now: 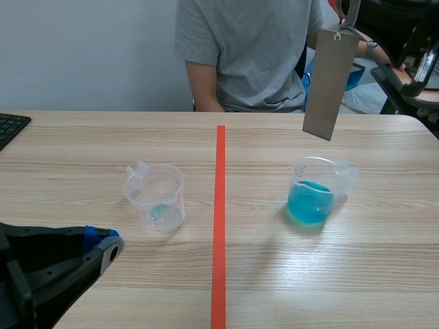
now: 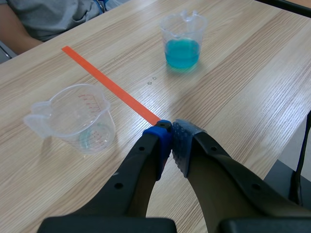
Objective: Do the redox reaction experiment.
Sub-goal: 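Lower the plate into the blue solution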
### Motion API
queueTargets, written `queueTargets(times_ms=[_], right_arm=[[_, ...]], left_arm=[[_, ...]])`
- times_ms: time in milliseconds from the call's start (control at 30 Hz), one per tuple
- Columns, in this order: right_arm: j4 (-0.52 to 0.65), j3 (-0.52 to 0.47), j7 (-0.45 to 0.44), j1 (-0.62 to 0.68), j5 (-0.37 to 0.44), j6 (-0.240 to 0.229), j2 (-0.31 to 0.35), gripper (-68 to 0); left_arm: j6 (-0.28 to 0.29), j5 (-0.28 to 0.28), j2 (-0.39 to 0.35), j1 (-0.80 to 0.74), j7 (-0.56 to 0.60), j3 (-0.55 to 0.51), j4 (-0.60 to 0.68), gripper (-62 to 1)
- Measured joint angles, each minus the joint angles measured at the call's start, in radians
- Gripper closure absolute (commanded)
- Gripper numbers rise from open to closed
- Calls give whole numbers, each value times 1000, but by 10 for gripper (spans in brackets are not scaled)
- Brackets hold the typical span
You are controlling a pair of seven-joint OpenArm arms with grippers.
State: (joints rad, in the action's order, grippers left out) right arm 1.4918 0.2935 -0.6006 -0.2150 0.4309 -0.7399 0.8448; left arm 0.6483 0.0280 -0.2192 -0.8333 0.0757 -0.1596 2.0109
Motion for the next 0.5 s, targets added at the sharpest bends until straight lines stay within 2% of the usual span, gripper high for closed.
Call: queueTargets(times_ms=[267, 500], right_arm=[[-3, 0, 0, 27, -22, 0, -7, -11], [-69, 0, 0, 27, -23, 0, -39, -11]], left_arm=[[0, 0, 0, 0, 0, 0, 0, -40], [0, 0, 0, 0, 0, 0, 0, -40]])
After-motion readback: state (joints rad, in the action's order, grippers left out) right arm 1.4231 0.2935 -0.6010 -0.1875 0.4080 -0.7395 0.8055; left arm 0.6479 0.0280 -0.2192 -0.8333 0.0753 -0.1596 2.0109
